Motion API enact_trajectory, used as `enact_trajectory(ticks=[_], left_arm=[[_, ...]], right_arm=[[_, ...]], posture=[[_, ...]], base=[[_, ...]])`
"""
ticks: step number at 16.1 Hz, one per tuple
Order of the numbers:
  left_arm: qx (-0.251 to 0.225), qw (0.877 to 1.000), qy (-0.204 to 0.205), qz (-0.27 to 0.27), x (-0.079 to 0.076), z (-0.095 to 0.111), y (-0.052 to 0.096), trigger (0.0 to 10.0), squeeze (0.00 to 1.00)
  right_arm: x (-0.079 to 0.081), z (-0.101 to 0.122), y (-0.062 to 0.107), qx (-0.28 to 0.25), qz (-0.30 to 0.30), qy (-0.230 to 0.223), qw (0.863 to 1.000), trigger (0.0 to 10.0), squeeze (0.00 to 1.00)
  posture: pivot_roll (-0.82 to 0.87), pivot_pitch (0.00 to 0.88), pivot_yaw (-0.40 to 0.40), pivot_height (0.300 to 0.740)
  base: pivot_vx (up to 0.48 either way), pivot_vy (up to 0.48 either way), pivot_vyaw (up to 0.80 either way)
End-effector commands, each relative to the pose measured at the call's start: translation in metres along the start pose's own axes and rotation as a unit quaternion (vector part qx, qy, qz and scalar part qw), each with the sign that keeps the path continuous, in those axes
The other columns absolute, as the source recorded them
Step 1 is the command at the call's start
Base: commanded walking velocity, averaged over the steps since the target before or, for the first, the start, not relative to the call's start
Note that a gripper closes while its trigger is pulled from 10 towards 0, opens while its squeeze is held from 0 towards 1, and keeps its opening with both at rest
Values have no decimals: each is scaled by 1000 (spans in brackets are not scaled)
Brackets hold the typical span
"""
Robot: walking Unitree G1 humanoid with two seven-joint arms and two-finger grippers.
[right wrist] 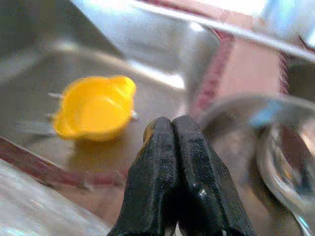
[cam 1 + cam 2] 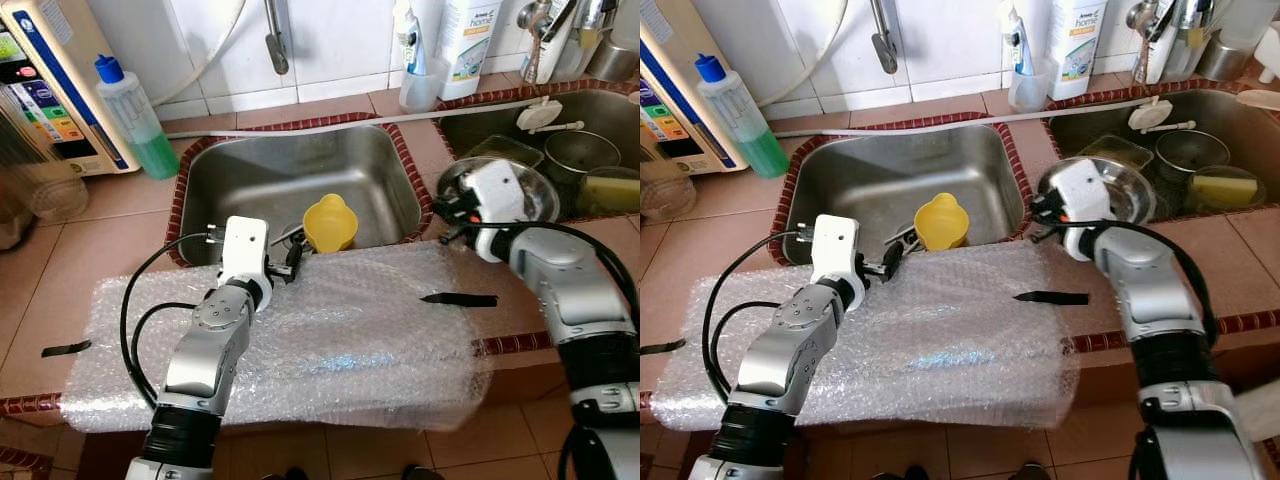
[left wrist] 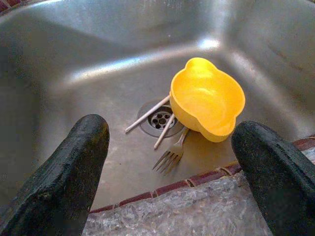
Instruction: Kitchen organization
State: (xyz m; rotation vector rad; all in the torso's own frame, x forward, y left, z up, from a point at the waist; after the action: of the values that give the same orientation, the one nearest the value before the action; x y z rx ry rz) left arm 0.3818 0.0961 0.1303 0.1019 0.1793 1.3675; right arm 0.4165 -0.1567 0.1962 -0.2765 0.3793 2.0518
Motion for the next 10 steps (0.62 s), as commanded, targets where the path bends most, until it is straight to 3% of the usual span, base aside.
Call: enact_trajectory(ticks=[1,3,4,5,6,10], left_arm=[[21,1000,-5,20,10,-13,2,10000,0],[21,1000,-5,19,10,-12,2,10000,0],[18,1000,-6,14,8,-11,1,10000,0],[13,1000,-3,10,6,-8,0,10000,0],[4,1000,3,-2,0,-4,1,10000,0],[-21,1000,16,-12,-3,9,1,10000,0]], right_arm=[[12,15,-3,-20,18,5,1000,0,0],[15,16,-3,-22,20,7,1000,0,0],[18,15,-2,-23,15,9,1000,9922,0],[18,16,-1,-26,9,12,1000,10000,835],[16,19,4,-36,-14,14,999,10000,1000],[3,37,17,-67,-61,25,996,10000,1000]], posture=[[-305,177,127,740],[-307,176,128,740],[-311,174,130,740],[-312,173,131,740],[-313,172,131,740],[-319,166,135,740]], base=[[0,0,0],[0,0,0],[0,0,0],[0,0,0],[0,0,0],[0,0,0]])
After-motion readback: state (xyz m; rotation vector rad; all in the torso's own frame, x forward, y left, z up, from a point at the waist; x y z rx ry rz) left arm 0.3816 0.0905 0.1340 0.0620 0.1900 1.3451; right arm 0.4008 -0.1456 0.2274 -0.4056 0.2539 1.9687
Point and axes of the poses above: a point about 5 cm out from each wrist's last joint towards the gripper, its own y axis pointing back from the gripper into the wrist, its own z axis along the axis of the wrist's last joint, x = y × z, the point moved 6 cm from there along -y, pointing out of the wrist towards the gripper, and after that the axes turned 4 degrees about y, right-handed, at the moved point
